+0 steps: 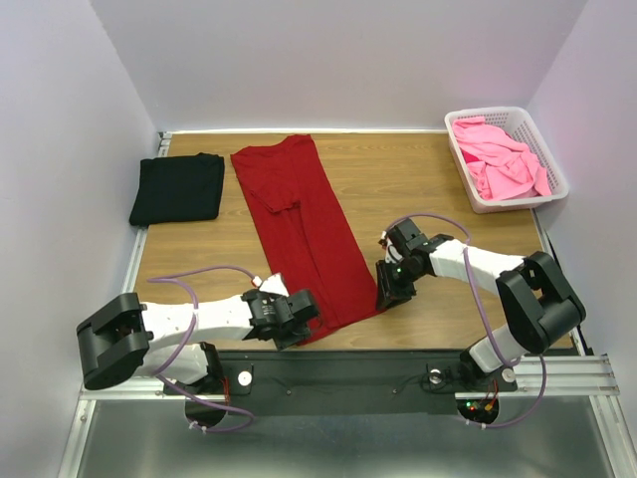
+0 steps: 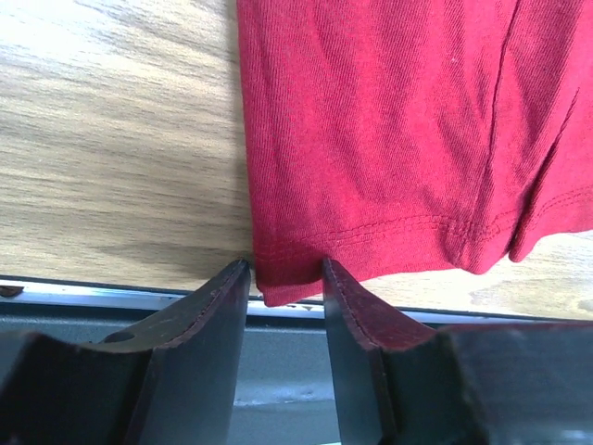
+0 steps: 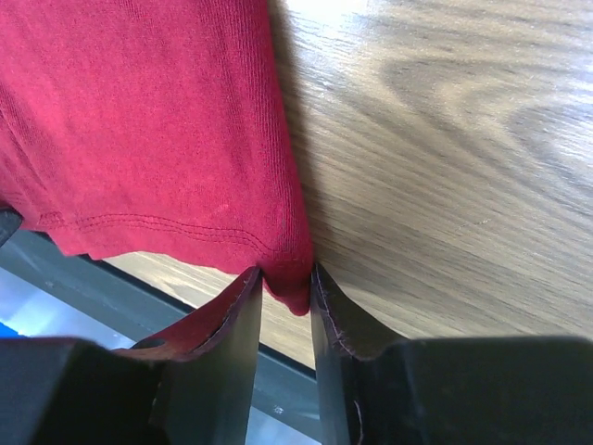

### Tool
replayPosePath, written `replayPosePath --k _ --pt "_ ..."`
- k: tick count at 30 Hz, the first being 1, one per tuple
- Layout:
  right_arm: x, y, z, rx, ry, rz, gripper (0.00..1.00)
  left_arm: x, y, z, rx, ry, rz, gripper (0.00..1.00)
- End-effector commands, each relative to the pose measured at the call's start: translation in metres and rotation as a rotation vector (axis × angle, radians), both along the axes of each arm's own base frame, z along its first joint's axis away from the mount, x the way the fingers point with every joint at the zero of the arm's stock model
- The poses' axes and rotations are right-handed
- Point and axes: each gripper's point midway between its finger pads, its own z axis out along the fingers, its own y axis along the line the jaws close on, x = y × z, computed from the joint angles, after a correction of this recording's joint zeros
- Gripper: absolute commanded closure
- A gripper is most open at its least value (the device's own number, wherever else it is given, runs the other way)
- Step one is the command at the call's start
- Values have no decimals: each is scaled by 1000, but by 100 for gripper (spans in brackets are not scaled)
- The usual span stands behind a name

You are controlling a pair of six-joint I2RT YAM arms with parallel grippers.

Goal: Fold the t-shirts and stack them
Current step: Fold the tshirt

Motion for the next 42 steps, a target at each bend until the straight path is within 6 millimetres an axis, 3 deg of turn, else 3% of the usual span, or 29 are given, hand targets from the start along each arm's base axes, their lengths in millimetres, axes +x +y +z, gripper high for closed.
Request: replayPosePath --k 1,6,9,10,13,16,24,28,35,42 --pt "-7 -9 -14 -58 12 4 67 5 12 -9 61 -21 10 56" --pt "-6 -12 -14 -75 5 -4 73 3 14 -15 82 -5 -3 72" --pt "-3 -20 -16 -122 -13 -22 82 -1 20 -16 106 13 -11 98" --pt "-3 -23 -16 -140 -15 -27 86 -2 22 -16 113 17 -13 100" --pt "0 -32 -16 -190 -30 -32 99 -8 30 -14 126 34 -10 100" --pt "-3 -39 -15 -219 -26 -37 99 -18 42 -12 98 56 3 100" --pt "-3 -46 2 -247 -46 -33 99 -26 38 1 25 76 -10 100" --pt "-8 -46 1 -244 -27 -26 99 -27 38 -1 38 86 -20 100" --pt "-22 -25 20 -106 28 -6 99 -16 20 15 -10 44 -26 100" --pt "-9 -28 45 -140 -19 -26 99 -7 3 38 -79 7 -8 100"
